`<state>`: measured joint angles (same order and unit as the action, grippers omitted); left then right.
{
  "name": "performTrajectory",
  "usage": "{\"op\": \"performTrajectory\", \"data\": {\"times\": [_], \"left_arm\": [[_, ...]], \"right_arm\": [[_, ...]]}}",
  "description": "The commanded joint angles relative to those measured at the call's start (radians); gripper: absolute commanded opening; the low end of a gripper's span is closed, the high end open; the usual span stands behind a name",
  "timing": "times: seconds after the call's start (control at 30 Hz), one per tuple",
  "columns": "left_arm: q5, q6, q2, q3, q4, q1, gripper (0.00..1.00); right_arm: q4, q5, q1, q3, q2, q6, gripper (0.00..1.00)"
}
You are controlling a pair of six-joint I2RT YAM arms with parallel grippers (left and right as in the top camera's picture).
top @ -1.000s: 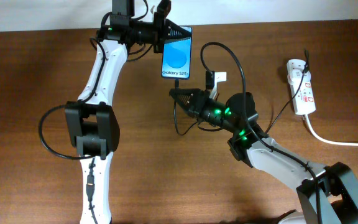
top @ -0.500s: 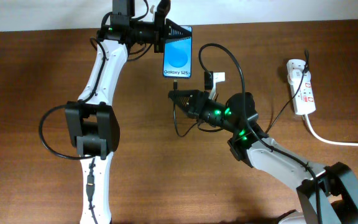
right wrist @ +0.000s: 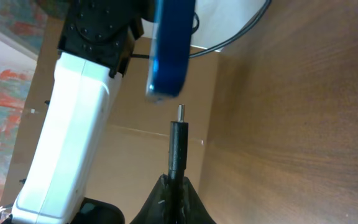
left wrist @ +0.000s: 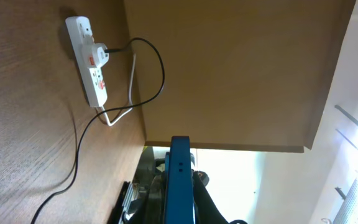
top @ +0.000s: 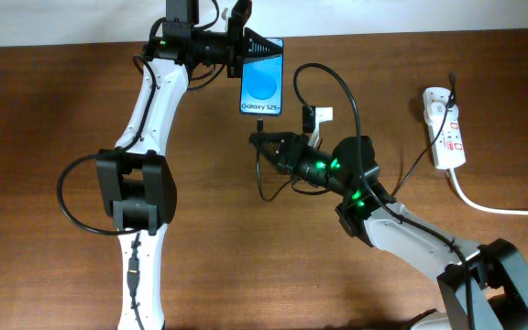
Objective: Plug charger to phone and switch on socket
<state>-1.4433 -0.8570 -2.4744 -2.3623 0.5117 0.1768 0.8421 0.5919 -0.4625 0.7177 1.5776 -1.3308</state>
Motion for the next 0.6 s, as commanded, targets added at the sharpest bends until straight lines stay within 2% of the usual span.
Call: {"op": "performTrajectory", "data": {"times": [0.0, 0.57], "left_arm": [[-0.037, -0.013, 0.019, -0.011, -0.003, 0.003, 0.00], [-0.082, -0.013, 0.019, -0.011, -0.004, 0.004, 0.00]], "right_arm": [[0.049, -0.003, 0.006, 0.015, 0.004, 0.017, 0.04], [0.044, -0.029, 0.006, 0.016, 0.004, 0.017, 0.04]]}}
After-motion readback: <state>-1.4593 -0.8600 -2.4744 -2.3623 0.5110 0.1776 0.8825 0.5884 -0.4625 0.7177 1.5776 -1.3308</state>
